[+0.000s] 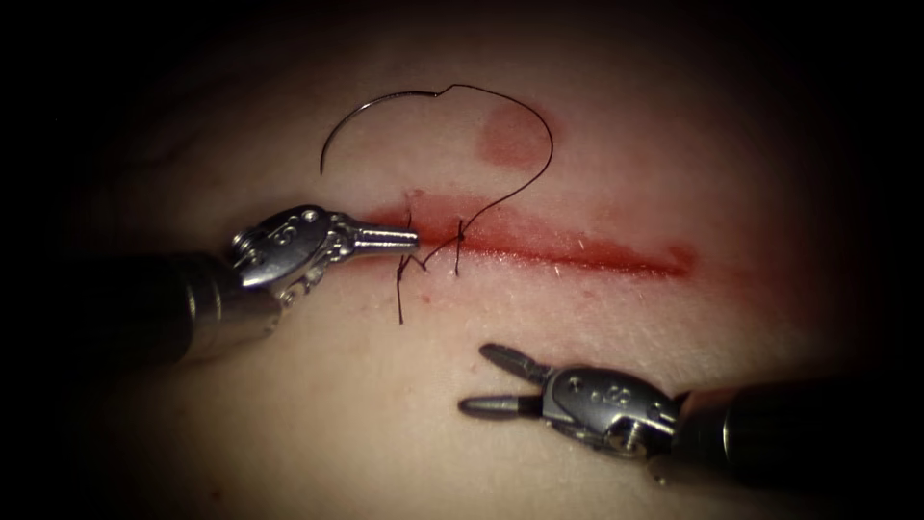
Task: Wound Closure
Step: Use the right gripper to cut the short suture end.
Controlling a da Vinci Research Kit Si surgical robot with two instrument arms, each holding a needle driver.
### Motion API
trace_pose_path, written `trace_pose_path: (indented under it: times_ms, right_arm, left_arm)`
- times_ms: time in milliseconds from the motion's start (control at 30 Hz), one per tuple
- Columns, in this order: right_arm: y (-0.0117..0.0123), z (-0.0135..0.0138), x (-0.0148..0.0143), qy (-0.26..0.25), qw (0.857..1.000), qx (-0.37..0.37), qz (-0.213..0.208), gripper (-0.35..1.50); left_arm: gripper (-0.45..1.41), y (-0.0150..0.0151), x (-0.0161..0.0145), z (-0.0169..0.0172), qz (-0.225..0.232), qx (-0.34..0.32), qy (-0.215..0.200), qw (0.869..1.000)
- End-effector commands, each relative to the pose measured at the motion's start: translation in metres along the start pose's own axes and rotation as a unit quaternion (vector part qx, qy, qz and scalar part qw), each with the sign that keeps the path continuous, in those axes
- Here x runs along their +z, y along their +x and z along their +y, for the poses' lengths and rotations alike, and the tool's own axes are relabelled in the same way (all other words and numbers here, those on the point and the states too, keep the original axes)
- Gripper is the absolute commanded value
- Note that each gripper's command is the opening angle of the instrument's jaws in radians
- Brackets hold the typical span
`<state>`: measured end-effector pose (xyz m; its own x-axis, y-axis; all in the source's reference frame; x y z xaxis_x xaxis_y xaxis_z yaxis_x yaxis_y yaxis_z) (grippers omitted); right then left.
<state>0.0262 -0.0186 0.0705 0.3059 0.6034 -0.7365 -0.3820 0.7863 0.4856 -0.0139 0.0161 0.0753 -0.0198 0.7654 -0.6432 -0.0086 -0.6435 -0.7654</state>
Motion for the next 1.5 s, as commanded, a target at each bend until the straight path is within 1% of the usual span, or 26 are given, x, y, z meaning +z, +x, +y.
trace_pose_path:
  times_ms: [33,167,233,333,367,467,567,667,800,900,1067,1100,1300,1367,1400,1500]
  right_arm:
    - [-0.0005,-0.0004,0.0006,0.002,1.0,0.002,-0.002,0.61]
    - [0.0002,0.0003,0.0009,-0.002,1.0,0.004,-0.002,0.61]
    - [0.0006,0.0008,0.0012,-0.005,1.0,-0.012,-0.002,0.61]
    - [0.0015,0.0017,0.0016,-0.014,0.999,-0.045,-0.027,0.69]
    - [0.002,0.0021,0.0016,-0.021,0.998,-0.054,-0.033,0.74]
    - [0.0034,0.0036,0.0015,-0.042,0.996,-0.065,-0.034,1.01]
    - [0.0043,0.005,0.0015,-0.066,0.995,-0.07,-0.009,1.16]
    - [0.0046,0.0058,0.0021,-0.087,0.993,-0.074,0.002,1.26]
    - [0.0045,0.0067,0.0033,-0.095,0.992,-0.083,0.02,1.28]
    - [0.0045,0.0078,0.0043,-0.106,0.99,-0.092,0.028,1.28]
    - [0.0046,0.0087,0.0047,-0.111,0.988,-0.099,0.033,1.3]
    - [0.005,0.0092,0.0051,-0.115,0.988,-0.103,0.033,1.3]
    - [0.0057,0.0098,0.0065,-0.115,0.987,-0.105,0.033,1.31]
    - [0.006,0.0096,0.0073,-0.113,0.987,-0.104,0.034,1.33]
    - [0.0064,0.0094,0.0084,-0.11,0.987,-0.11,0.037,1.33]
    - [0.0067,0.0094,0.0092,-0.111,0.987,-0.114,0.037,1.33]
  left_arm:
    - [-0.45,-0.0004,0.0005,-0.0004,0.001,-0.002,0.003,1.0]
    - [-0.45,0.0008,0.0003,-0.0003,0.003,-0.007,0.004,1.0]
    - [-0.45,0.0016,0.0003,-0.0002,0.004,-0.011,-0.002,1.0]
    - [-0.45,0.0029,0.0003,0.0,0.006,-0.017,-0.005,1.0]
    - [-0.45,0.0033,0.0003,0.0001,0.006,-0.019,-0.005,1.0]
    - [-0.45,0.0043,0.0005,0.0002,0.009,-0.021,-0.006,1.0]
    - [-0.45,0.0049,0.0008,0.0004,0.011,-0.011,-0.005,1.0]
    - [-0.45,0.0048,0.0012,0.0005,0.01,-0.008,-0.003,1.0]
    - [-0.45,0.0044,0.0015,0.0004,0.006,0.0,-0.003,1.0]
    - [-0.45,0.0041,0.0016,0.0005,0.004,0.001,-0.005,1.0]
    - [-0.45,0.004,0.0013,0.0007,0.004,0.002,-0.007,1.0]
    - [-0.45,0.0039,0.0012,0.0008,0.003,0.002,-0.008,1.0]
    - [-0.45,0.0039,0.0012,0.0008,0.003,0.002,-0.009,1.0]
    - [-0.45,0.0039,0.0012,0.0008,0.002,0.002,-0.009,1.0]
    - [-0.45,0.0039,0.0012,0.0008,0.002,0.002,-0.009,1.0]
    - [-0.45,0.0039,0.0012,0.0008,0.002,0.002,-0.009,1.0]
